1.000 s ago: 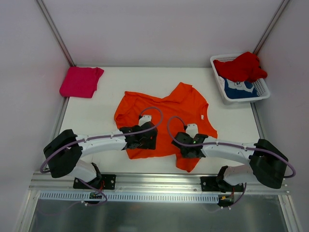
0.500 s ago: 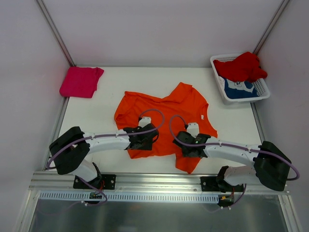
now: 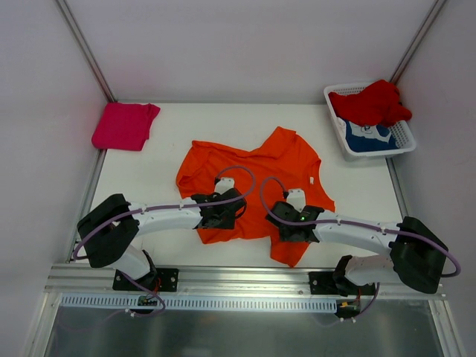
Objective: Fold and stack the t-shirts
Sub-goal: Flatten the tshirt out
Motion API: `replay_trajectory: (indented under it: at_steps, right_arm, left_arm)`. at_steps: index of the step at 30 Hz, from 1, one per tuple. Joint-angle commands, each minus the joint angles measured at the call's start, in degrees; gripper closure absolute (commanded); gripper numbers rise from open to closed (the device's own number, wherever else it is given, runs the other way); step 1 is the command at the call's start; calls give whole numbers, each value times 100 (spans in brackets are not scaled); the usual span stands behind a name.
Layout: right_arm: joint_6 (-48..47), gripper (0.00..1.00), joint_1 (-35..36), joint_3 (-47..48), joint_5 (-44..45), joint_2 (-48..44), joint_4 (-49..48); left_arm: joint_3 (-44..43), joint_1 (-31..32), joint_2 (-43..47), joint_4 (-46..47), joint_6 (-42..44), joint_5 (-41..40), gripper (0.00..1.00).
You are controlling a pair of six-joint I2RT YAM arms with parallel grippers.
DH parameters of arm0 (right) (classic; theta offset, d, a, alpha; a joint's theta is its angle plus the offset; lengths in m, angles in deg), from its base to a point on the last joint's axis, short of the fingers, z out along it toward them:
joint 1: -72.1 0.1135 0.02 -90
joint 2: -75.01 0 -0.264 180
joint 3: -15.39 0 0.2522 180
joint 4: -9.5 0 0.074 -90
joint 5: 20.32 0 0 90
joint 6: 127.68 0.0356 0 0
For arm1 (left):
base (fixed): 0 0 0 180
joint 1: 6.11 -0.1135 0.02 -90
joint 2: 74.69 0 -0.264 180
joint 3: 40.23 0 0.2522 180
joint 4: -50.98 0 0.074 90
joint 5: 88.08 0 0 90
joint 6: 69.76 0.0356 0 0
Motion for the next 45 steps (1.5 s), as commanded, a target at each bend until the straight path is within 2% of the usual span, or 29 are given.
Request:
replay_trajectory:
  at_steps: [1,4,16,20,26,38,45]
  right_arm:
    - [-73,42,-16,3,-48,31,-17]
    - [-82,43,-25,3,-48,-13,-26]
    - [-100,43,-16,-23,-48,-66,-17]
    - [-100,43,-16,-32,-39,-66,-17]
    - [-91,43,-16,-41,-39,-66,-35]
    - [-91,43,-25,-67,-118,22,-184]
    - [-144,43,-16,-41,-118,13,-202]
  left_arm:
    - [-134,49,21,-189,57,-238,54]
    - [-125,49,-32,-233,57,-300,74]
    - [-186,58,-304,-233,57,-265,76]
    - [-204,58,-278,-233,74,-282,100]
    - [-221,58,47,-356,144,-396,100]
    - [-432,58,1162,-1217,180,-923,100]
    - [-441,58,1418,-1569,109,-1038,100]
